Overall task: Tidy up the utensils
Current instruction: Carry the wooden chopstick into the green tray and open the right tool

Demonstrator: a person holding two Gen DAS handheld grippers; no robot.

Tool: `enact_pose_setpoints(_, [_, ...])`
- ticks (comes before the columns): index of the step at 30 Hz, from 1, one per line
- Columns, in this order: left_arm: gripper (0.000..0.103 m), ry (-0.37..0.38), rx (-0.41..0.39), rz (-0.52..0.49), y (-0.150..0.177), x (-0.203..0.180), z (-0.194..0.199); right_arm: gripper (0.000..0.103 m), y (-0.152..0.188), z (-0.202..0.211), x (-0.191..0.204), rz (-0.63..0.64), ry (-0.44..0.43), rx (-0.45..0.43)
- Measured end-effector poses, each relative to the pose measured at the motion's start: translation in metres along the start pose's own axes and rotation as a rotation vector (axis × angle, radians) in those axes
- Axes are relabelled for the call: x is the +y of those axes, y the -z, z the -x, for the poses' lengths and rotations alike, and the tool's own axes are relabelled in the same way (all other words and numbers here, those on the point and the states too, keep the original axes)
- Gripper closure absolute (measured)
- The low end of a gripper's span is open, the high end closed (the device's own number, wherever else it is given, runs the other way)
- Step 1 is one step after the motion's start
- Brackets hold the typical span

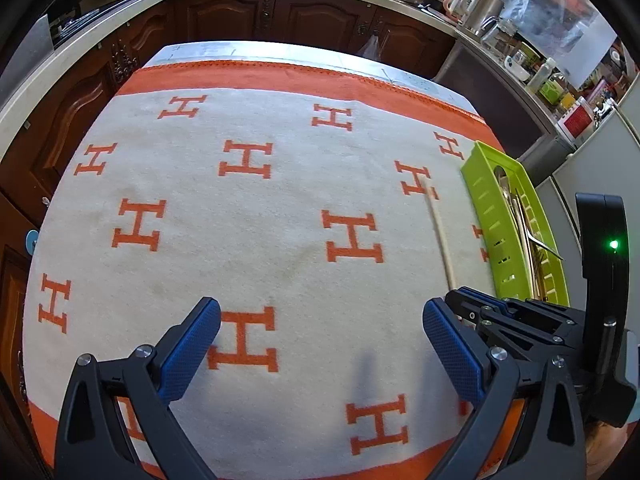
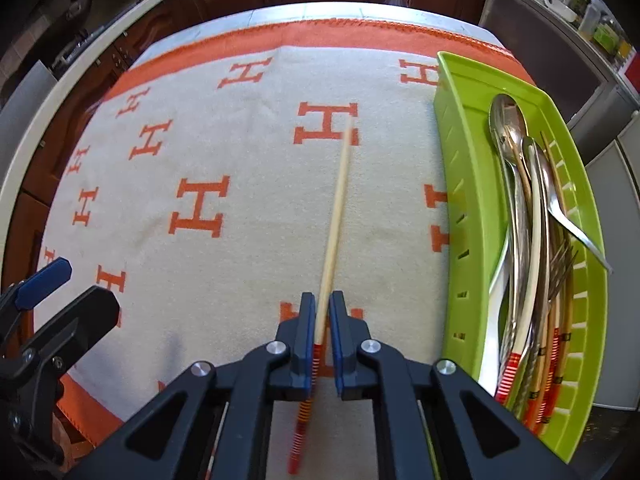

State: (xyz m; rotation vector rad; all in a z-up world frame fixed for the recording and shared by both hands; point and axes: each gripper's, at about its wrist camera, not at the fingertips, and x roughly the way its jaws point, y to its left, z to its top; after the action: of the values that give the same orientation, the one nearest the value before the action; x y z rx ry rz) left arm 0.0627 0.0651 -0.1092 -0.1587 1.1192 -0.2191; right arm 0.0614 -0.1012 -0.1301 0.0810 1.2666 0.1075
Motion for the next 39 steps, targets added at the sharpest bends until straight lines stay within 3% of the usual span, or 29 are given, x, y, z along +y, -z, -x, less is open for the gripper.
enact_pose_setpoints(10, [0.003, -0.001, 0.001, -0.054, 0.008, -0.026, 0.011, 0.098, 0.029, 0.019, -0.022, -0.106, -0.205, -0.056])
enact_pose_setpoints(18, [0.001, 0.029, 0.066, -0.124, 0.017, -0.057, 0.004, 0.098, 0.045, 0.06, -0.061, -0.164, -0.275, -0.142])
enact_pose_setpoints(22, [0.001, 0.001, 0.053, -0.179, 0.019, -0.078, 0.009, 0.098, 0.05, 0.078, -0.085, -0.196, -0.269, -0.177])
enact_pose_setpoints(28, [0.001, 0.081, 0.105, -0.243, 0.015, -0.106, 0.008, 0.098, 0.047, 0.094, -0.115, -0.217, -0.226, -0.22])
enact_pose_setpoints(31, [0.001, 0.067, 0.101, -0.265, 0.01, -0.121, 0.01, 0.098, 0.042, 0.099, -0.123, -0.21, -0.19, -0.234])
enact_pose_setpoints(37, [0.001, 0.039, 0.03, -0.275, -0.014, -0.142, 0.023, 0.097, 0.028, 0.1, -0.135, -0.193, -0.125, -0.226])
enact_pose_setpoints(39, [0.001, -0.002, -0.007, -0.271, -0.022, -0.146, 0.029, 0.097, 0.024, 0.097, -0.137, -0.195, -0.112, -0.214])
